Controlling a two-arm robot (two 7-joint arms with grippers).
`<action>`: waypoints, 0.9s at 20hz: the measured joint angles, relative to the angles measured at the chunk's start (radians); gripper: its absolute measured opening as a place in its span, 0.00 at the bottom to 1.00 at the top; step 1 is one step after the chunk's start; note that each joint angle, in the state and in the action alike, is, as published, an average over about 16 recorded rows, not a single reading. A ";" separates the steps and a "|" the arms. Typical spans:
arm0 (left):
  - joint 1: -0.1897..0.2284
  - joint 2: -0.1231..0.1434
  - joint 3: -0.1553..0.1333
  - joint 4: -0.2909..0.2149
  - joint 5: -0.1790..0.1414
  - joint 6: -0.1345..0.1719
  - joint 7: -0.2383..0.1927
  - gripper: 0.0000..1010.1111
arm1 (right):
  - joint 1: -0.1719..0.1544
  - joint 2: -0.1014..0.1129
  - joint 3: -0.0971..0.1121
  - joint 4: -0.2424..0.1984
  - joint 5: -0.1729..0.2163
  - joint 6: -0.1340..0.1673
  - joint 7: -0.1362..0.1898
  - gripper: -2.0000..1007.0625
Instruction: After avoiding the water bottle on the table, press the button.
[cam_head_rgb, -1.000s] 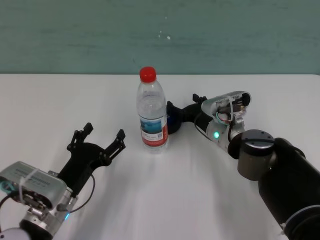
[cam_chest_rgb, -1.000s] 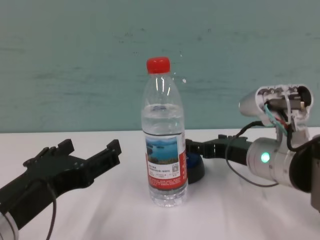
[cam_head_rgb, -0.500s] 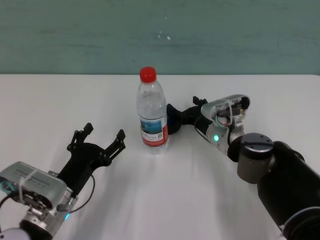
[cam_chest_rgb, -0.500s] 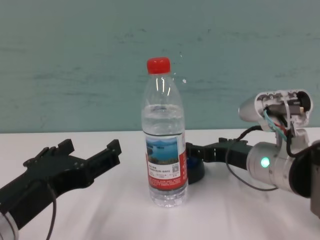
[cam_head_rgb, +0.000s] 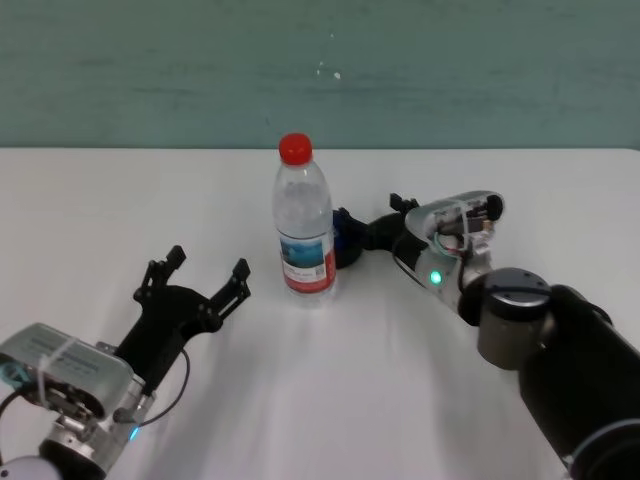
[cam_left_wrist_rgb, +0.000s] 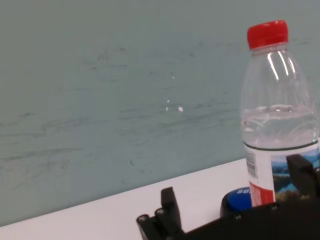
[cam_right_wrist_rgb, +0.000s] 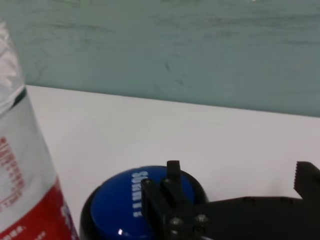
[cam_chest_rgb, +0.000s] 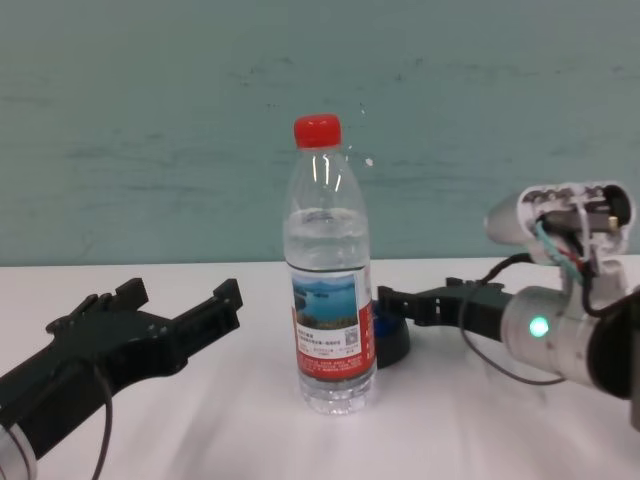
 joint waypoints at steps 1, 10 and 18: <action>0.000 0.000 0.000 0.000 0.000 0.000 0.000 1.00 | -0.009 0.003 0.003 -0.017 0.001 0.002 -0.002 1.00; 0.000 0.000 0.000 0.000 0.000 0.000 0.000 1.00 | -0.134 0.045 0.040 -0.249 0.023 0.025 -0.029 1.00; 0.000 0.000 0.000 0.000 0.000 0.000 0.000 1.00 | -0.269 0.083 0.067 -0.476 0.048 0.034 -0.049 1.00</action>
